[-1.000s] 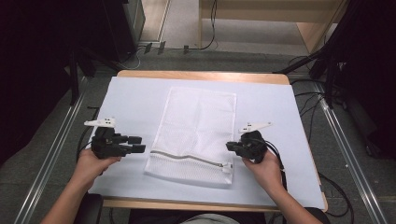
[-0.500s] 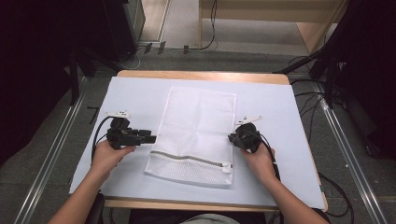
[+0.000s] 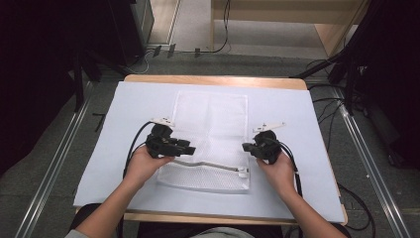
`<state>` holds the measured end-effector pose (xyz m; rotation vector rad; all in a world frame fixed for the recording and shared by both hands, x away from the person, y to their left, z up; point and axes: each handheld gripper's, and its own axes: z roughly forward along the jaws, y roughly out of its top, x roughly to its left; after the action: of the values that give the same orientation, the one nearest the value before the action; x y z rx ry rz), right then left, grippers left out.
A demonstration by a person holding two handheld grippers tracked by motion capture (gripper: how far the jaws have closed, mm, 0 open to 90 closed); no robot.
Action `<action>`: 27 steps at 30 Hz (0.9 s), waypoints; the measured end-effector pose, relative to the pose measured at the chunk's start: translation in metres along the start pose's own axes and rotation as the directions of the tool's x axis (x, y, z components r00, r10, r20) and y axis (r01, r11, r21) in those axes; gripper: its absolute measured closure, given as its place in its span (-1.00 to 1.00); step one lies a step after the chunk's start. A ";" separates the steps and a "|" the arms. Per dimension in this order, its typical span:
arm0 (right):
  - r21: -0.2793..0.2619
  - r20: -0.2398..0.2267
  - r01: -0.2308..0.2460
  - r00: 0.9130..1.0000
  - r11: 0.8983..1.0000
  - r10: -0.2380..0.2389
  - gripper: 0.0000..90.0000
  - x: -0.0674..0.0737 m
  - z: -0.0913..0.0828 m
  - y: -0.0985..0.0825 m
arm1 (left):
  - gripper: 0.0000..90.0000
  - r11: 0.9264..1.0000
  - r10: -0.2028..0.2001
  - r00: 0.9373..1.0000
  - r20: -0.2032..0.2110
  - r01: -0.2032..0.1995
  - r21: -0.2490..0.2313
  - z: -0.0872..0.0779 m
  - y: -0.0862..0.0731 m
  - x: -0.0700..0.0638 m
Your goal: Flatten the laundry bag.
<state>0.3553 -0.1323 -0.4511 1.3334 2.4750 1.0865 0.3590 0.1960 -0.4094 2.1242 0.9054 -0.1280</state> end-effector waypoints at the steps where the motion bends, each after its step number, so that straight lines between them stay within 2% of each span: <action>1: 0.008 -0.004 0.000 1.000 1.000 0.000 1.00 0.002 -0.001 -0.004 | 0.35 1.000 0.004 1.000 0.003 -0.004 0.012 0.004 0.002 -0.003; 3: 0.037 -0.028 -0.025 0.999 0.999 0.027 1.00 0.008 -0.004 -0.014 | 0.52 1.000 0.013 1.000 0.011 -0.013 0.023 0.011 0.006 -0.010; 6: 0.060 -0.015 -0.026 1.000 0.998 0.027 1.00 0.011 -0.009 -0.023 | 0.81 0.998 0.040 0.999 0.018 -0.041 0.054 0.023 0.009 -0.019; 7: 0.059 -0.017 -0.032 0.999 0.998 0.033 1.00 0.011 -0.010 -0.025 | 0.94 0.997 0.042 0.998 0.037 -0.044 0.067 0.028 0.010 -0.021; 8: 0.070 -0.021 -0.040 0.999 0.997 0.042 1.00 0.011 -0.011 -0.028 | 0.99 0.996 0.039 0.998 0.048 -0.043 0.075 0.033 0.011 -0.023; 10: 0.083 -0.035 -0.063 0.997 0.995 0.066 1.00 0.010 -0.010 -0.031 | 1.00 0.995 0.030 0.997 0.077 -0.037 0.093 0.045 0.012 -0.026; 13: 0.074 -0.051 -0.076 0.996 0.994 0.080 1.00 0.012 -0.009 -0.033 | 1.00 0.991 0.044 0.995 0.088 -0.055 0.123 0.063 0.011 -0.031; 17: 0.077 -0.064 -0.095 0.993 0.993 0.100 1.00 0.015 -0.006 -0.036 | 1.00 0.987 0.030 0.995 0.093 -0.045 0.158 0.080 0.009 -0.029; 18: 0.075 -0.060 -0.099 0.993 0.992 0.104 1.00 0.016 -0.006 -0.037 | 1.00 0.984 0.033 0.995 0.093 -0.049 0.171 0.083 0.007 -0.028; 22: 0.072 -0.095 -0.134 0.985 0.988 0.141 1.00 0.017 -0.007 -0.038 | 1.00 0.976 0.047 0.995 0.092 -0.065 0.207 0.093 0.004 -0.030; 24: 0.072 -0.117 -0.136 0.983 0.988 0.144 1.00 0.021 -0.007 -0.038 | 1.00 0.977 0.047 0.994 0.094 -0.065 0.203 0.094 0.004 -0.030; 27: 0.060 -0.139 -0.114 0.983 0.992 0.121 1.00 0.029 -0.005 -0.036 | 1.00 0.977 0.047 0.994 0.101 -0.067 0.203 0.097 0.004 -0.031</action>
<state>0.3113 -0.1257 -0.4649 1.4834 2.5703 1.1896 0.3587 0.1083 -0.4602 2.3116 0.8029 -0.3027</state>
